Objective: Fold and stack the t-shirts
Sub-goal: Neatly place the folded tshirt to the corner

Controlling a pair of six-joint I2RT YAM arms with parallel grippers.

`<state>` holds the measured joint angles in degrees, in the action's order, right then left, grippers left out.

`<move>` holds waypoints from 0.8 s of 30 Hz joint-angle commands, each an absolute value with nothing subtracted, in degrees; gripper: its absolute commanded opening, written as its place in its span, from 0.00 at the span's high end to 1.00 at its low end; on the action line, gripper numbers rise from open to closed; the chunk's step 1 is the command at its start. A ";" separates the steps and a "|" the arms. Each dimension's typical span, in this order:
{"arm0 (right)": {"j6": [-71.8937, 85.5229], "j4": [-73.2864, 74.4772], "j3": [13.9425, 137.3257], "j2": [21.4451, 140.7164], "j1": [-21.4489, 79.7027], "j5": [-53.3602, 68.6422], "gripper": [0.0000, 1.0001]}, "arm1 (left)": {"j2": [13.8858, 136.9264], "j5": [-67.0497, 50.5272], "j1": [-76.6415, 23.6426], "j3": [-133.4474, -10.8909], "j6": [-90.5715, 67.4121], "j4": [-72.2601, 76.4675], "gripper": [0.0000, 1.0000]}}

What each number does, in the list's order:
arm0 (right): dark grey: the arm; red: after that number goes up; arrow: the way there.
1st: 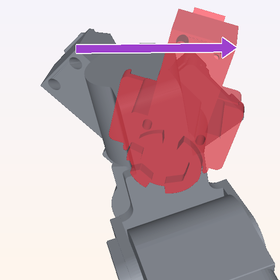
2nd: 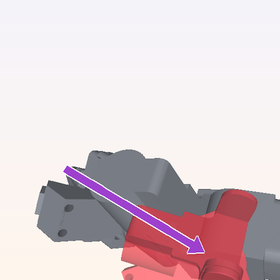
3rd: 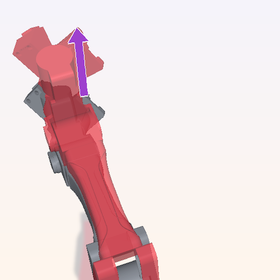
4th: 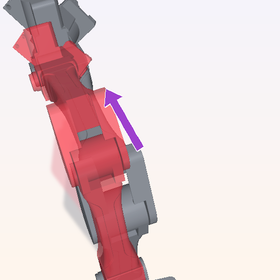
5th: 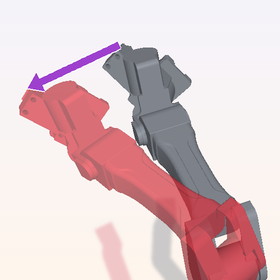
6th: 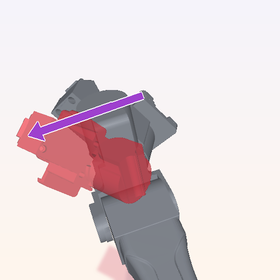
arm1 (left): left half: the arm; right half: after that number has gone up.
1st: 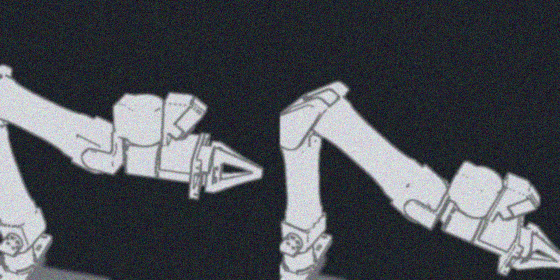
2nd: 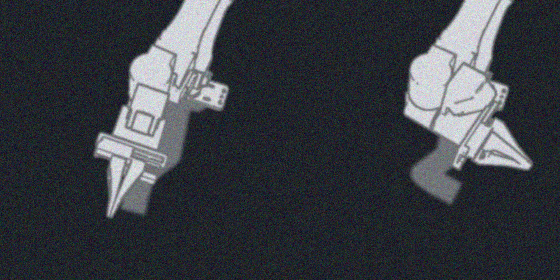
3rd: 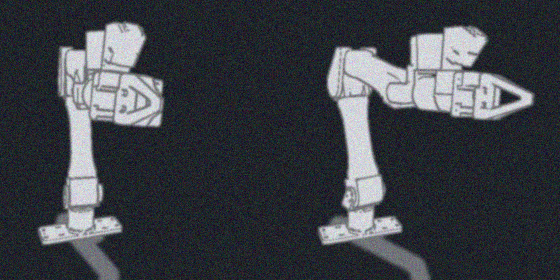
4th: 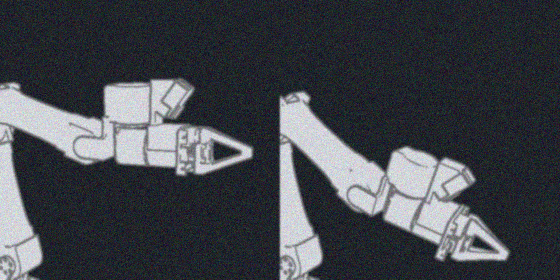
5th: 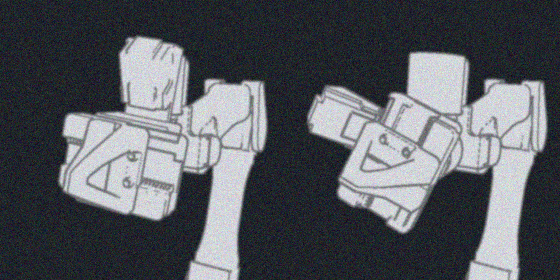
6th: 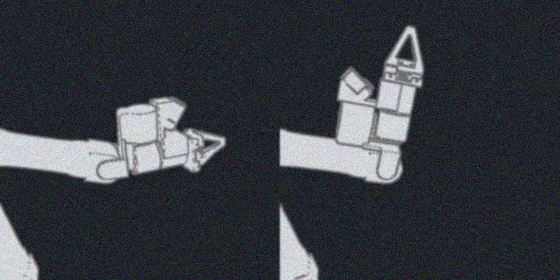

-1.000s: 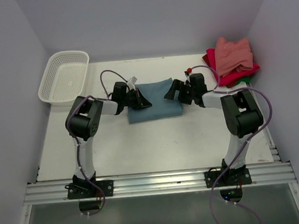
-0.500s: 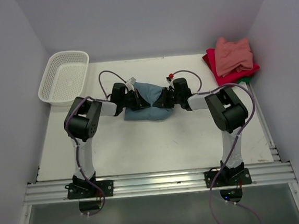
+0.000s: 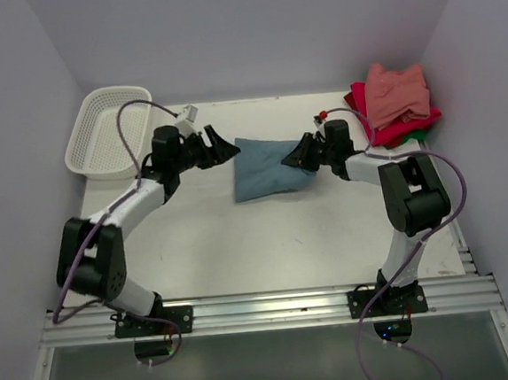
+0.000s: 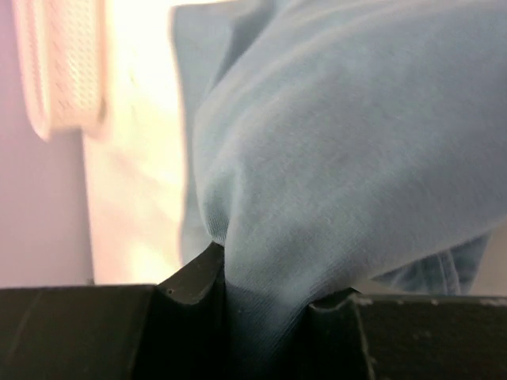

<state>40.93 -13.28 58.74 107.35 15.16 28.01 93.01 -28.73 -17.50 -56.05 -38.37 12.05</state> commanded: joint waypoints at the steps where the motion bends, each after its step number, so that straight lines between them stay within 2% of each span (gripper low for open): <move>1: 47.53 -20.47 60.73 100.90 10.47 26.90 1.00 | 78.70 -23.47 -16.35 -55.55 -38.49 10.64 0.20; 5: 51.32 -26.18 65.47 101.07 5.81 22.87 1.00 | 72.09 -24.60 -16.35 -49.59 -40.51 10.90 0.17; 14: 53.35 -38.67 74.17 104.67 0.27 0.18 1.00 | 67.86 -29.17 -16.35 -36.32 -37.97 8.79 0.19; 17: 56.33 -51.56 72.69 106.26 -3.68 -8.32 1.00 | 65.92 -29.53 -16.35 -32.97 -36.83 8.26 0.20; 19: 58.00 -58.58 72.51 108.54 -4.92 -10.71 1.00 | 64.96 -29.44 -16.35 -32.26 -35.26 6.17 0.21; 24: 58.19 -63.88 79.62 115.21 -9.66 -10.37 1.00 | 64.42 -28.83 -16.35 -32.25 -33.14 3.17 0.22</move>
<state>56.60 -49.89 74.13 113.14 -7.64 -6.20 66.00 -28.12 -16.29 -31.88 -36.32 4.40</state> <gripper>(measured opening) 0.234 0.787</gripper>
